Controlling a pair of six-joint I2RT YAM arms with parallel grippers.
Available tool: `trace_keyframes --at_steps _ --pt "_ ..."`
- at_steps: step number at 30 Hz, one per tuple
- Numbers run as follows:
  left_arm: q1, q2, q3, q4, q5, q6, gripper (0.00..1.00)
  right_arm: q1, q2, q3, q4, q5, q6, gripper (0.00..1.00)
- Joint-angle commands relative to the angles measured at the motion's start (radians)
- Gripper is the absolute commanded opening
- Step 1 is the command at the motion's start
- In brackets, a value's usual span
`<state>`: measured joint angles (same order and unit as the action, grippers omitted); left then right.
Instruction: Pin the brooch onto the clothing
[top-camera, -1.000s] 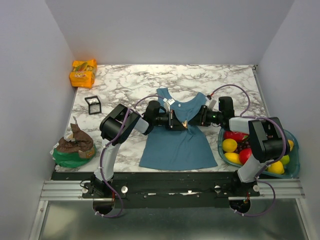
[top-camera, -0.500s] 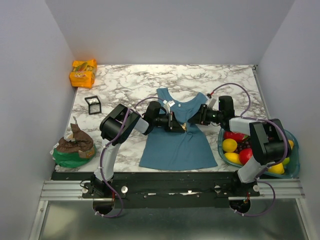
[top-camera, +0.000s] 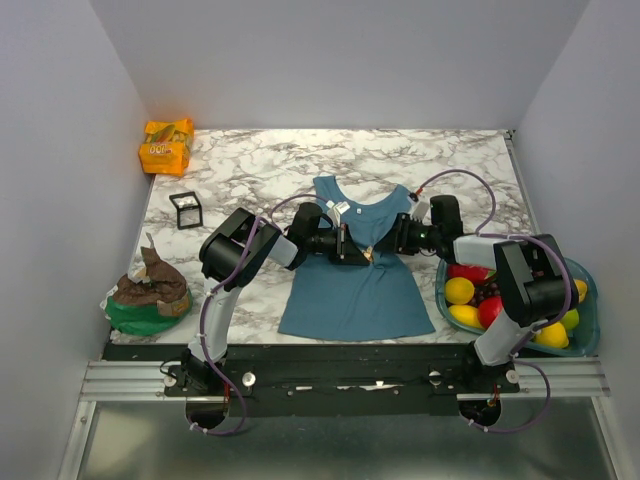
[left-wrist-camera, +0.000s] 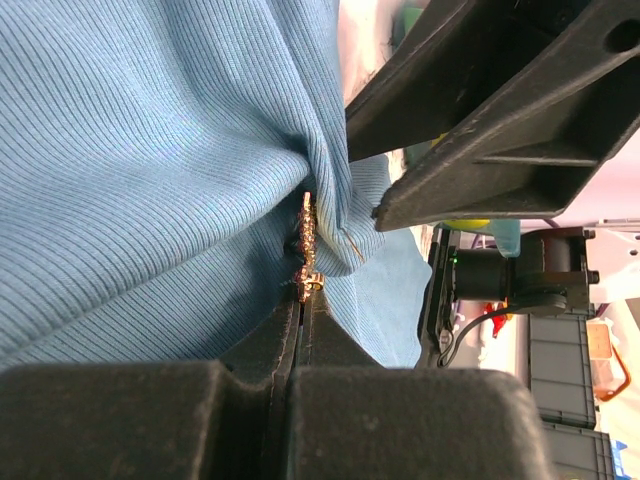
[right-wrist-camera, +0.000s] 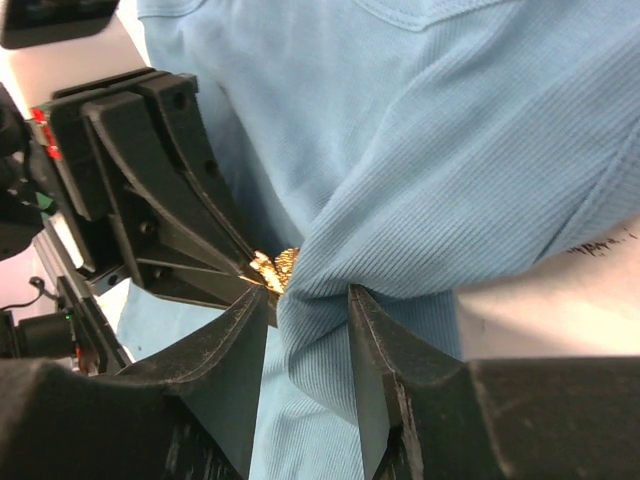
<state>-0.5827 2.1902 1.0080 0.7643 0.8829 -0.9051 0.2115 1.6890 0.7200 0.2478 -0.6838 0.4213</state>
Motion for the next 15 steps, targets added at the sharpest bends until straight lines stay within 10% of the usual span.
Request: trace_keyframes --at_steps 1,15 --pt "-0.002 -0.015 0.011 0.012 -0.007 0.017 0.0 0.015 0.017 0.009 -0.028 0.058 -0.015 0.46" --pt "-0.003 -0.004 0.0 0.059 0.004 0.002 0.0 0.037 0.057 0.018 -0.001 0.063 0.004 0.29"
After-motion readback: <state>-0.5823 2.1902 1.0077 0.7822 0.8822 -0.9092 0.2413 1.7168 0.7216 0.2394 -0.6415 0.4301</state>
